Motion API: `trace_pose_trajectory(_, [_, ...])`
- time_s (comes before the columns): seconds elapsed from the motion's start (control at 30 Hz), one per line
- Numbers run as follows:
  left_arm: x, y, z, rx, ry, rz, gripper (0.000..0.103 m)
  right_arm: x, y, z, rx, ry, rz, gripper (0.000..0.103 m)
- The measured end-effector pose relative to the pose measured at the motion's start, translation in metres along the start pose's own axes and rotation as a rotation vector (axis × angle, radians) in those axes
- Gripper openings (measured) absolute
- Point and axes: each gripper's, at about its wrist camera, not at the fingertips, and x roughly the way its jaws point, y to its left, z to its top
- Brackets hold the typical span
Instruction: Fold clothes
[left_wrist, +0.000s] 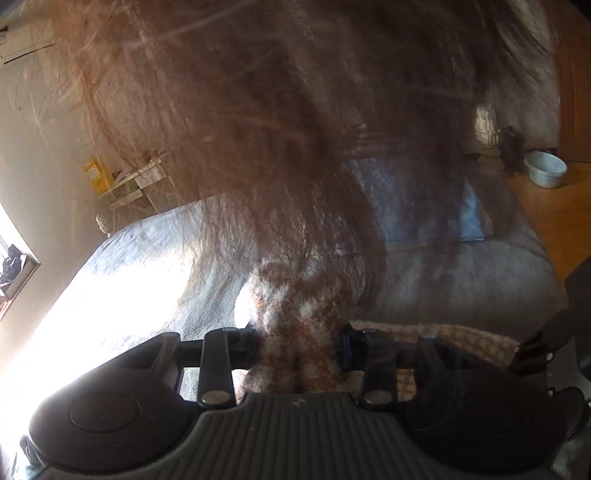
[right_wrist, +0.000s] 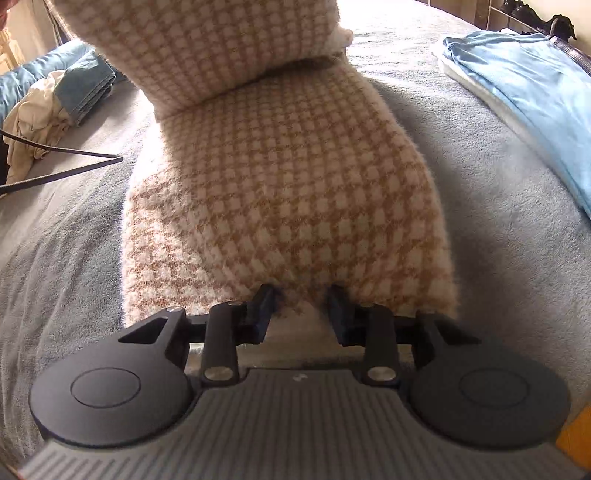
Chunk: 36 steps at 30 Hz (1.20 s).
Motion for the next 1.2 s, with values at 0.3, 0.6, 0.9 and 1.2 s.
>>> trace_pose_trajectory(0.3, [-0.016,-0.021,-0.002,0.044,-0.013,-0.024,0.039,0.003,-0.003,-0.002,-0.002,-0.006,-0.009,0.031])
trace_pose_trajectory(0.6, [-0.014,-0.004,0.01,-0.069,-0.002,0.011,0.039,-0.007,-0.005,0.002,-0.02,-0.009,0.007,0.031])
trace_pose_trajectory(0.9, [-0.01,0.01,0.02,-0.115,-0.005,0.048,0.038,-0.041,0.008,0.025,-0.111,-0.176,0.06,0.031])
trace_pose_trajectory(1.2, [-0.04,0.026,0.043,-0.18,-0.033,0.049,0.038,0.041,0.012,0.03,-0.101,-0.097,-0.006,0.03])
